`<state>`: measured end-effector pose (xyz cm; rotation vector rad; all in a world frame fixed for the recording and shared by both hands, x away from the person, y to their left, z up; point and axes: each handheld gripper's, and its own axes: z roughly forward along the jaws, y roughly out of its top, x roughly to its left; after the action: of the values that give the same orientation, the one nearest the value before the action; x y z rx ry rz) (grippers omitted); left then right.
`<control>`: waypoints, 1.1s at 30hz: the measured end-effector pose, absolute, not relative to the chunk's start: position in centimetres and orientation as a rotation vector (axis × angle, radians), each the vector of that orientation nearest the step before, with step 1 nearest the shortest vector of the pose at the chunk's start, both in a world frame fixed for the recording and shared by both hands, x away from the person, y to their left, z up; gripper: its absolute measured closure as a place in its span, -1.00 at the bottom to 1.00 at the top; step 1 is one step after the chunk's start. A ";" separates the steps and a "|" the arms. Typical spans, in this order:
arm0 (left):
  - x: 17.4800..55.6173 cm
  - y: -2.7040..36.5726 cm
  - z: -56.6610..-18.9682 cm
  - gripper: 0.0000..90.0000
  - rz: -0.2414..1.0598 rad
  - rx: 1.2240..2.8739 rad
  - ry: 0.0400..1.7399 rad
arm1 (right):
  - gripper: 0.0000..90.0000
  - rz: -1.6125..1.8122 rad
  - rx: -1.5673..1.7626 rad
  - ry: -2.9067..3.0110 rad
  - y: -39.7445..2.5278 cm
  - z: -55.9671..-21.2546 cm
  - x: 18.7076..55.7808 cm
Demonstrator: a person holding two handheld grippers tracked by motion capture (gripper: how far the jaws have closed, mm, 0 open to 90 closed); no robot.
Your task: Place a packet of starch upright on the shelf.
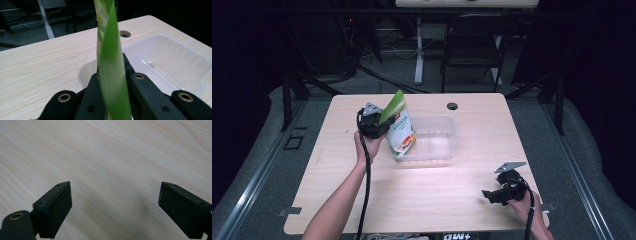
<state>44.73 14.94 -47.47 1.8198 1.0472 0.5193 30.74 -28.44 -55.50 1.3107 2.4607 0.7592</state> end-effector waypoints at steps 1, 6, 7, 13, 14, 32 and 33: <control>44.8 15.1 -47.5 0.97 0.520 1.822 1.045 | -0.76 0.759 1.314 2.460 -28.5 -55.5 30.7; 44.9 15.2 -47.6 0.95 0.518 1.818 1.056 | -0.76 0.754 1.311 2.462 -28.4 -55.5 30.7; 44.9 15.2 -47.6 0.93 0.524 1.820 1.057 | -0.76 0.754 1.308 2.465 -28.5 -55.5 30.7; 43.7 15.7 -46.0 -0.10 0.589 1.762 1.064 | -0.76 0.763 1.311 2.465 -28.5 -55.5 30.7; 43.1 16.1 -45.3 -0.36 0.592 1.768 1.063 | -0.76 0.763 1.311 2.465 -28.5 -55.5 30.7; 34.0 20.5 -43.8 -0.84 0.639 1.846 1.083 | -0.76 0.757 1.312 2.458 -28.4 -55.5 30.7; 33.4 20.7 -44.1 -0.84 0.638 1.855 1.089 | -0.76 0.748 1.312 2.461 -28.4 -55.4 30.7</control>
<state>33.43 20.73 -44.13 1.8546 1.0887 0.6376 30.70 -28.45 -55.44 1.3118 2.4609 0.7476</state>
